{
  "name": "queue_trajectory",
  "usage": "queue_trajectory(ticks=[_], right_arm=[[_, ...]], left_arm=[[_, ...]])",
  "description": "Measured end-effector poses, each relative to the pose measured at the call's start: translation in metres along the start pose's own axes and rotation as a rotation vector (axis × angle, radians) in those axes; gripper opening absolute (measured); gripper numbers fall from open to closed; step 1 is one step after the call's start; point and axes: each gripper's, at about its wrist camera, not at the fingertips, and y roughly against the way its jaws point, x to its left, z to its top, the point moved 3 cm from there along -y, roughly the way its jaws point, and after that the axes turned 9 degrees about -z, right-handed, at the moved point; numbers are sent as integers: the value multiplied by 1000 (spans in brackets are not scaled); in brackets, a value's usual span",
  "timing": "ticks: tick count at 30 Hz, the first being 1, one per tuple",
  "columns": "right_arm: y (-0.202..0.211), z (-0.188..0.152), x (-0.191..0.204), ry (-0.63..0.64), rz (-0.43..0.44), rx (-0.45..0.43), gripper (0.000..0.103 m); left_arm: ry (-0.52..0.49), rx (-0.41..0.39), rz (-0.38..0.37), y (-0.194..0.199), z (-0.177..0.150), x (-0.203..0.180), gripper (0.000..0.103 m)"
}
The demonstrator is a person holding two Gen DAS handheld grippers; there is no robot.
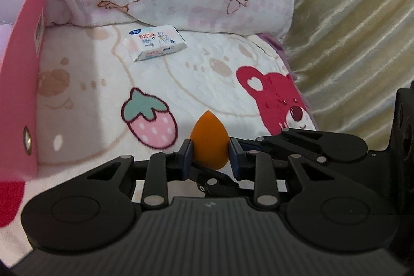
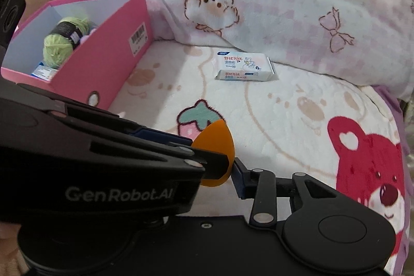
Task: Organize objects
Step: 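Lift the orange sponge with the right gripper toward the pink box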
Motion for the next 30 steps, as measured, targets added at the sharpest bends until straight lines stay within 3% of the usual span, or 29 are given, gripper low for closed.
queue_trajectory(ticks=[14,25,30], right_arm=[[57,-14,35,20,65,-77,44],[106,-8,57,38,148,-106,44],[128,-3,70,58,165,-128,44]], left_arm=[[-53,-11,88,67,-26,-28,28],[-79,35,186,121,-30,-55,27],[-81,15,197,148,-34,-61,27]])
